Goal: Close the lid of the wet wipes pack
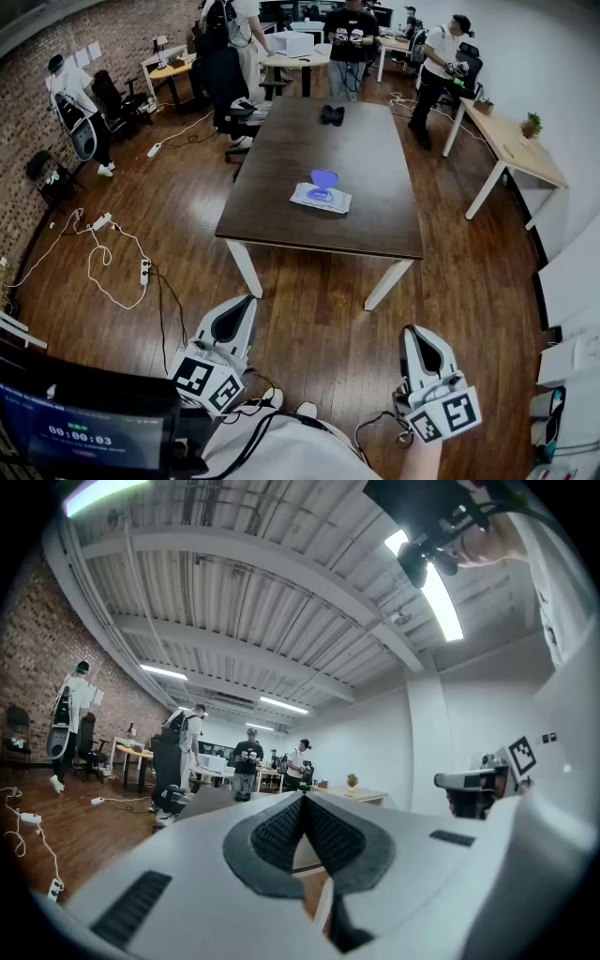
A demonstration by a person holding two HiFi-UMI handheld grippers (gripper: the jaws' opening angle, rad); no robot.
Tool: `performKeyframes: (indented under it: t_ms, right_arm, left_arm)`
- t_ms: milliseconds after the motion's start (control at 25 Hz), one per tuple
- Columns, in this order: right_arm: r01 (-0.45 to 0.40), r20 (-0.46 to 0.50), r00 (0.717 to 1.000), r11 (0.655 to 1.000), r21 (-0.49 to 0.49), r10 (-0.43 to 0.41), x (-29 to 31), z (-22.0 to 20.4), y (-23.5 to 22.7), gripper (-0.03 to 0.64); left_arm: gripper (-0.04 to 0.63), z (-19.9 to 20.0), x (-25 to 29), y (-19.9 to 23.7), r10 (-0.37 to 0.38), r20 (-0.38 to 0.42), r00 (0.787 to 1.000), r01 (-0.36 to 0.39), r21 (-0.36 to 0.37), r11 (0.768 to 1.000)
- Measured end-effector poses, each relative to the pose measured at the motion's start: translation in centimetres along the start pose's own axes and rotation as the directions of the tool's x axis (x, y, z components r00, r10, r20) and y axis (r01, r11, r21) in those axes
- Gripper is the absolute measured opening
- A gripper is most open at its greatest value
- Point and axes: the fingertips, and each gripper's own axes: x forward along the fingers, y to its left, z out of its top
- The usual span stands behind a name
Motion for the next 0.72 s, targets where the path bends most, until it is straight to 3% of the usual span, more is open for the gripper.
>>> performKeyframes:
  t_ms: [280,720]
  right_arm:
    - [-0.002,-0.009,1.000,1.000,0.017,0.002,-1.2,-0.8,-0.6,0.006]
    - [-0.012,-0.029,0.999,1.000,0.020,0.012,1.2,-1.4,-1.8,0.006]
  left_arm:
    - [-0.003,-0.7,0.0,-1.3,-0.002,-0.006,1.000,0.002,0.003,1.000]
    - [-0.003,-1.3,2.0,1.1,0.018,-0.015,1.000,-0.018,-0.006,1.000]
